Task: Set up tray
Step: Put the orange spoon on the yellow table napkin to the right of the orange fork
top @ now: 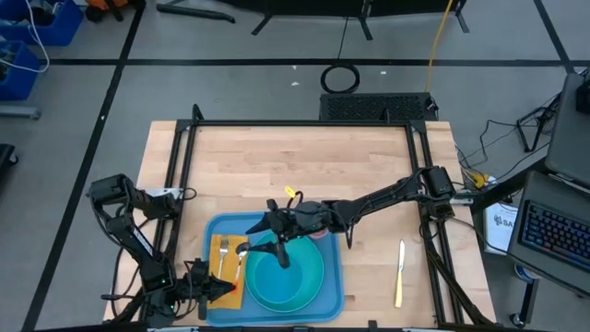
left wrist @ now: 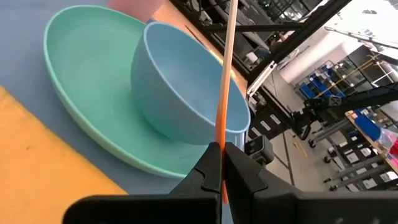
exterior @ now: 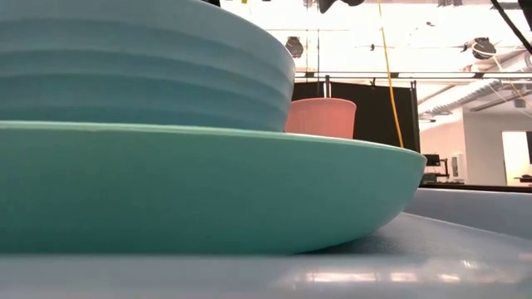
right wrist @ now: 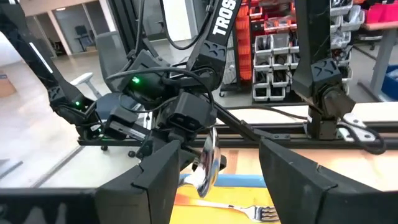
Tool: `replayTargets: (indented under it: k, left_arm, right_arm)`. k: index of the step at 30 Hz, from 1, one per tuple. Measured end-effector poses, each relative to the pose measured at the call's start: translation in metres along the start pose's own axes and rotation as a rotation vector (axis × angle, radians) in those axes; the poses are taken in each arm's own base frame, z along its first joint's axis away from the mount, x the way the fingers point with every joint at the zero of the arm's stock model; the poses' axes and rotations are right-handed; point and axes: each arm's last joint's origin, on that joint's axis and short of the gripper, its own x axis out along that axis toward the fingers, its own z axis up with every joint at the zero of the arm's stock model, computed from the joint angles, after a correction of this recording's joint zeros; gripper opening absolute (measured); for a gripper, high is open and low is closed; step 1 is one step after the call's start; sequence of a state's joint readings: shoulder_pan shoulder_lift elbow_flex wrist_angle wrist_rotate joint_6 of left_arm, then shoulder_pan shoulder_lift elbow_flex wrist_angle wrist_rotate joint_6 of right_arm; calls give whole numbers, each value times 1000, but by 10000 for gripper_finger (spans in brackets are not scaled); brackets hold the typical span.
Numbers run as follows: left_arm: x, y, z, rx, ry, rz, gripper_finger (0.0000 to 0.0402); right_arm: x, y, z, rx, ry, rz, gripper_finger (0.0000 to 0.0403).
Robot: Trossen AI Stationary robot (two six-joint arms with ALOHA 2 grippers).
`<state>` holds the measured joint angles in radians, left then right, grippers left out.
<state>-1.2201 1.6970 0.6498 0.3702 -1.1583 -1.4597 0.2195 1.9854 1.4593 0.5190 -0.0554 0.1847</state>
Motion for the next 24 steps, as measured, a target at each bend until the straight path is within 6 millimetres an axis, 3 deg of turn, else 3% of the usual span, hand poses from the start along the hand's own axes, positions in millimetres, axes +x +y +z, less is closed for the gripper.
replayTargets:
  k: [24]
  left_arm:
    - [5, 1, 3, 32, -9, 12, 2]
  right_arm:
    - [0, -7, 0, 45, 11, -18, 125]
